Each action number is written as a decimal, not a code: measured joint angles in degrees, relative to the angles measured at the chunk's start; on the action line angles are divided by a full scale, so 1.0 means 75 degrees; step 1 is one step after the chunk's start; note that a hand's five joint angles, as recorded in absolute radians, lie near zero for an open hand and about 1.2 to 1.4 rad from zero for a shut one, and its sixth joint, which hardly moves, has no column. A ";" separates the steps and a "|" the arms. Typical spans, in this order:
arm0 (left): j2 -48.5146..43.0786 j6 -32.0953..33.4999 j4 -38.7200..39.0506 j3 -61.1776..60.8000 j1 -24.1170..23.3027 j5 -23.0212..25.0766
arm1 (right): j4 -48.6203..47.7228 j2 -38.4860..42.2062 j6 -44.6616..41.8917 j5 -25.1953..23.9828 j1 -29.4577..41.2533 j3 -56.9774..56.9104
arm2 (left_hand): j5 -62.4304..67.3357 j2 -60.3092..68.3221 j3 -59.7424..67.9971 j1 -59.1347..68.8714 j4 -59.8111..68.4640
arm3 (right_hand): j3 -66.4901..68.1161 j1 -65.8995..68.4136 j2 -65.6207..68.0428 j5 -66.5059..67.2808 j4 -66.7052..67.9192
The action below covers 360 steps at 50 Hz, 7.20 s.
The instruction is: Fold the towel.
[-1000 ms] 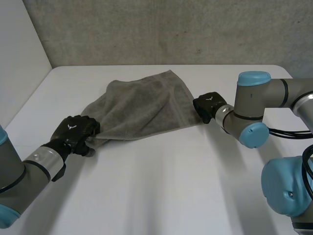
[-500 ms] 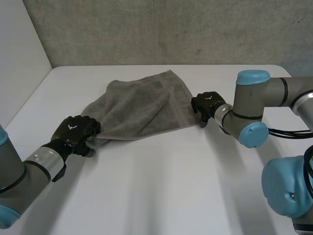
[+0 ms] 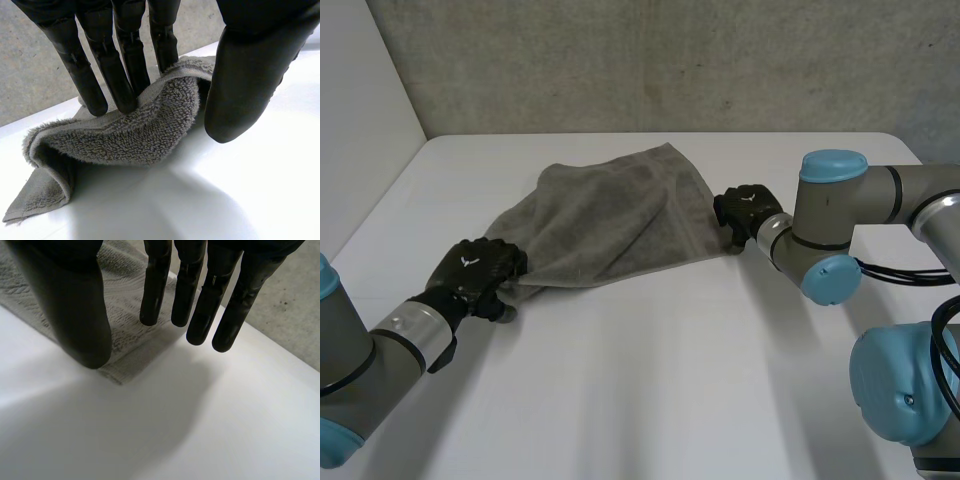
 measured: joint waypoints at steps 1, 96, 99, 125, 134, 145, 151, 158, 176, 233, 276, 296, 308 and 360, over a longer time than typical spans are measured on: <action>0.0000 0.0001 0.0000 0.0000 0.0000 0.0000 | -0.0013 0.0000 0.0008 0.0008 0.0001 -0.0005 | 0.0001 0.0000 0.0000 0.0000 0.0000 | 0.0000 0.0001 0.0000 0.0002 0.0000; 0.0995 -0.0024 -0.0071 -0.0752 -0.0863 0.0410 | -0.1103 -0.7143 -0.4552 -0.1912 -0.3633 1.1449 | -0.3243 -0.3139 -0.3215 -0.3054 -0.3117 | 0.5109 0.4833 0.5157 0.4948 0.5026; 0.0980 -0.0019 -0.0071 -0.0772 -0.0906 0.0410 | -0.1328 -0.7258 -0.4255 -0.1903 -0.3615 1.1469 | -0.3565 -0.3450 -0.3533 -0.3316 -0.3401 | 0.5112 0.4833 0.5157 0.4948 0.5028; 0.0908 0.0004 -0.0042 -0.0784 -0.0852 0.0368 | -0.2973 -0.8248 -0.2643 -0.3314 -0.3414 1.2392 | -0.3585 -0.3496 -0.3543 -0.3317 -0.3425 | -0.0530 -0.0567 -0.0200 -0.0908 -0.0530; 0.0825 0.0008 0.0006 -0.0725 -0.0773 0.0328 | -0.2929 -0.7857 -0.3864 -0.3672 -0.3563 1.2721 | -0.3585 -0.3505 -0.3543 -0.3317 -0.3425 | -0.0530 -0.0567 -0.0200 -0.0907 -0.0530; 0.0713 0.0008 0.0001 -0.0720 -0.0759 0.0327 | -0.2842 -0.7241 -0.4657 -0.3620 -0.3892 1.2655 | -0.3585 -0.3507 -0.3543 -0.3318 -0.3426 | -0.1107 -0.1138 -0.0866 -0.1479 -0.1099; 0.0703 0.0002 0.0000 -0.0720 -0.0760 0.0328 | -0.2793 -0.7163 -0.4712 -0.3708 -0.4065 1.2634 | -0.3598 -0.3512 -0.3544 -0.3347 -0.3431 | -0.1334 -0.1367 -0.1064 -0.1703 -0.1365; 0.0698 -0.0004 0.0000 -0.0709 -0.0761 0.0333 | -0.2838 -0.7020 -0.4723 -0.3740 -0.4150 1.2625 | -0.3617 -0.3519 -0.3544 -0.3353 -0.3437 | -0.1334 -0.1366 -0.1064 -0.1702 -0.1365; 0.0699 -0.0012 -0.0010 -0.0706 -0.0762 0.0372 | -0.3510 -0.6734 -0.4435 -0.3670 -0.4007 1.2642 | -0.3663 -0.3563 -0.3656 -0.3354 -0.3535 | -0.0806 -0.0737 -0.0745 -0.1299 -0.0826; 0.0699 -0.0008 -0.0012 -0.0750 -0.0761 0.0387 | -0.4266 -0.6463 -0.3539 -0.3083 -0.3398 1.2110 | -0.3663 -0.3587 -0.3656 -0.3352 -0.3536 | 0.3283 0.3458 0.3641 0.3139 0.3272; -0.0431 0.0375 0.1121 -0.0160 -0.0345 0.0188 | -0.4484 -0.7114 -0.2090 -0.1897 -0.4246 1.2083 | -0.3897 -0.3927 -0.4028 -0.3352 -0.3878 | 0.5076 0.4975 0.5089 0.4892 0.5014; -0.1703 0.1282 0.0594 0.0976 -0.0148 -0.0761 | -0.4473 -0.7112 -0.2094 -0.1983 -0.4177 1.2197 | -0.3895 -0.3926 -0.4027 -0.3352 -0.3878 | 0.5104 0.4979 0.5089 0.4892 0.5016; -0.1924 0.1273 0.0654 0.1212 -0.0161 -0.0803 | -0.4491 -0.7124 -0.2102 -0.1989 -0.4165 1.2305 | -0.3830 -0.3926 -0.4027 -0.3352 -0.3878 | 0.5112 0.4979 0.5089 0.4892 0.5017; -0.1907 0.1162 0.0567 0.1344 -0.0305 -0.0922 | -0.4497 -0.7081 -0.2501 -0.1971 -0.4131 1.2424 | 0.0213 0.0120 -0.0010 0.0238 0.0125 | 0.5117 0.4981 0.5089 0.4892 0.5042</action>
